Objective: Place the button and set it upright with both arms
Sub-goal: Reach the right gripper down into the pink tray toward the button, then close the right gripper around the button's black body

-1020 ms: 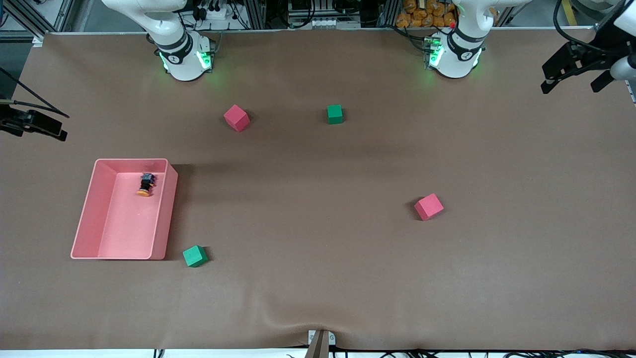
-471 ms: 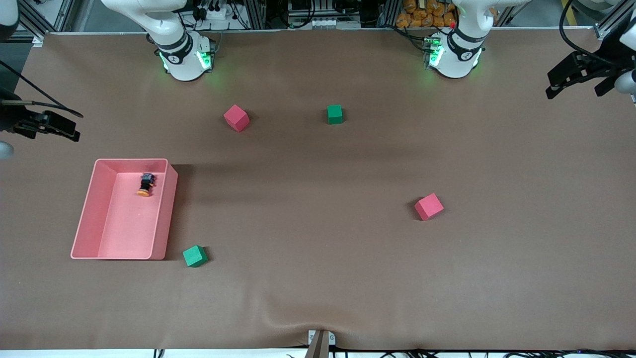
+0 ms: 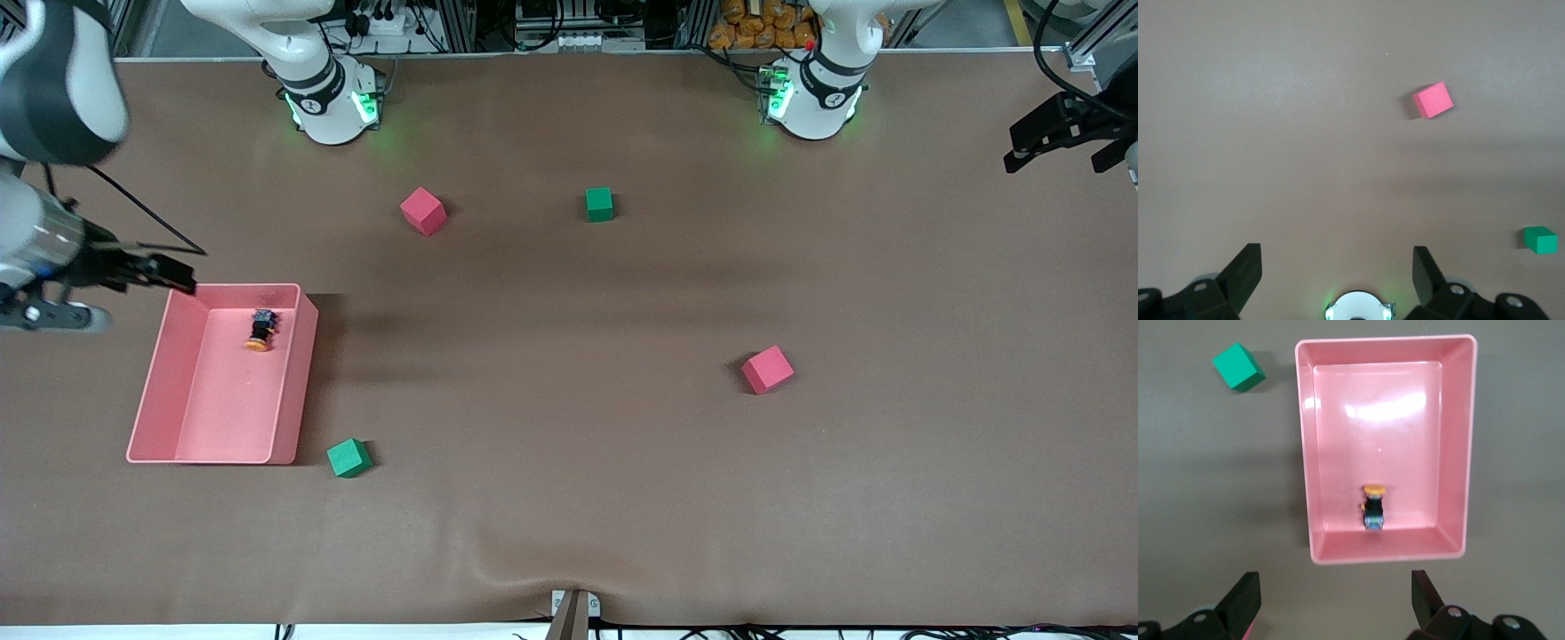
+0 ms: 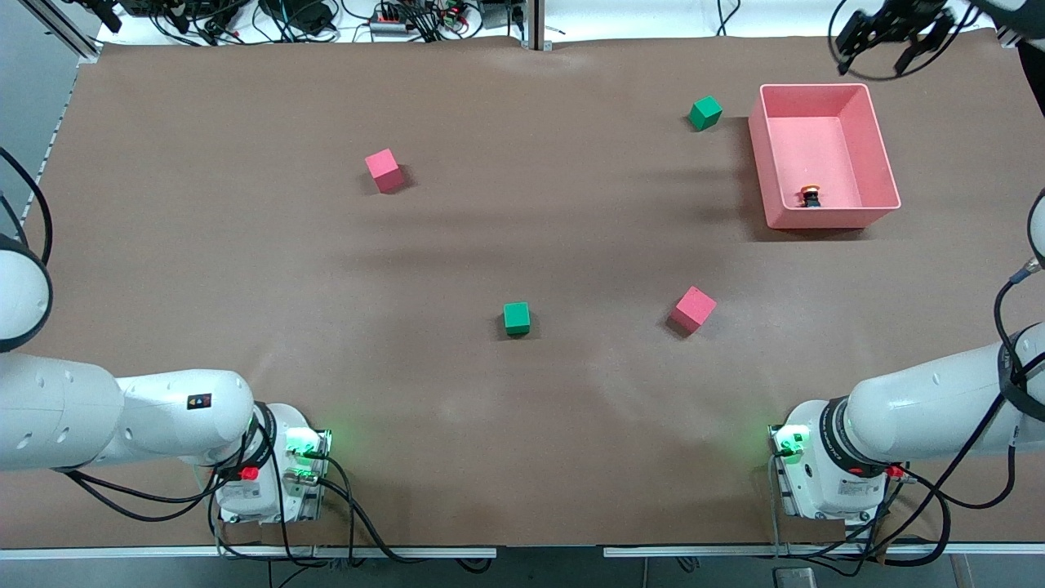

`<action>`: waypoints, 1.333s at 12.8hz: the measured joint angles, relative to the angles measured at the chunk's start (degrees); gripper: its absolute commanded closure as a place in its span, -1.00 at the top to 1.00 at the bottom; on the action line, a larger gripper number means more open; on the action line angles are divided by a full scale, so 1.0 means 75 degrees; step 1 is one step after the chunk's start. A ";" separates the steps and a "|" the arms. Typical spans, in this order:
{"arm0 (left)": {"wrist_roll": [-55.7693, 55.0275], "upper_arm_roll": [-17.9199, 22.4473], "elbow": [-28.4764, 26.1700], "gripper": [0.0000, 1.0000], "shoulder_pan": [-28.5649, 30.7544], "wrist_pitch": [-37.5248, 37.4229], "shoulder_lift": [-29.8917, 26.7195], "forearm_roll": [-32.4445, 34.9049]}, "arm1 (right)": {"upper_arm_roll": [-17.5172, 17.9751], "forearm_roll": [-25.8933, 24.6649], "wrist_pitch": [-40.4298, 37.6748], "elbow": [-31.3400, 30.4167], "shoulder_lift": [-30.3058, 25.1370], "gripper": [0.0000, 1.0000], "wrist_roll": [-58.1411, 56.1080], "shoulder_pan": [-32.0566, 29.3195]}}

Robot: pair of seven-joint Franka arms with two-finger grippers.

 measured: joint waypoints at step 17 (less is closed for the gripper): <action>-0.0373 -0.0143 -0.0056 1.00 0.0090 -0.0516 -0.0235 0.0000 | -0.0060 0.0000 0.4525 -0.3227 0.1196 1.00 -0.0663 -0.0586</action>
